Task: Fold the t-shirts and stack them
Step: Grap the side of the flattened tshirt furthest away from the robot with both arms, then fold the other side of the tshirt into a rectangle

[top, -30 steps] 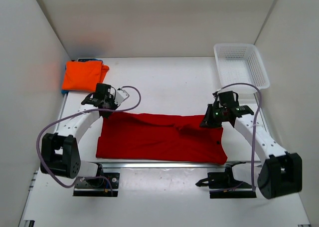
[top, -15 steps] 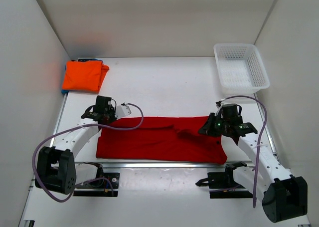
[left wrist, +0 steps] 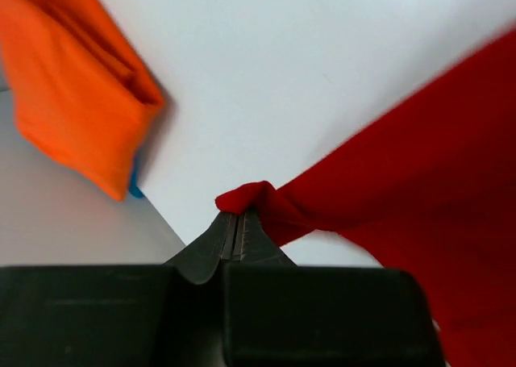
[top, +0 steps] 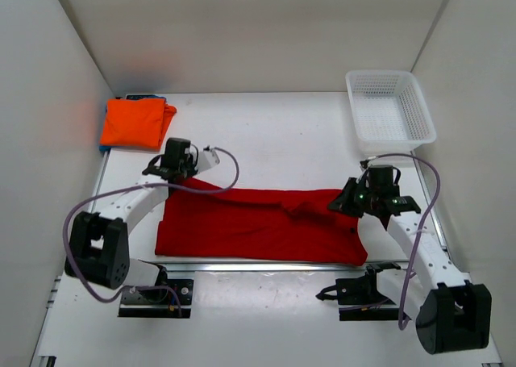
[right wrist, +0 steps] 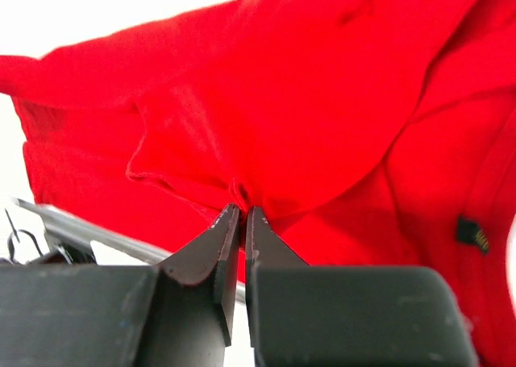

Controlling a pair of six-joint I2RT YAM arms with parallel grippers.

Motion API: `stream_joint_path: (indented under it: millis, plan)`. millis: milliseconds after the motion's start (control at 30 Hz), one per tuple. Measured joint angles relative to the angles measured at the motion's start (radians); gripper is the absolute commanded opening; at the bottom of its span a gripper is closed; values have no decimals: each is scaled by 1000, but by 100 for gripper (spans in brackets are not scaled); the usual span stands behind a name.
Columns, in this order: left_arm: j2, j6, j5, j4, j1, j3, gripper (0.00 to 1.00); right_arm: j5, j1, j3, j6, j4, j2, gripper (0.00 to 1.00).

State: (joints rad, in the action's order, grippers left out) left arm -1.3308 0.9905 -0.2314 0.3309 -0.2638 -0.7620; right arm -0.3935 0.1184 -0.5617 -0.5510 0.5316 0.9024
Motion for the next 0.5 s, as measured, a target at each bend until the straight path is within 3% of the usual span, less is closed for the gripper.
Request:
stream_joint_path:
  millis: [233, 333, 500]
  plan:
    - [-198, -137, -43, -62, 9, -276, 0, 13, -36, -192, 29, -56, 158, 0]
    - [-167, -137, -42, -98, 13, -231, 0, 19, -28, -210, 35, -78, 156, 0]
    - [-26, -94, -37, -93, 12, -13, 0, 18, -3, -135, 26, -76, 90, 1]
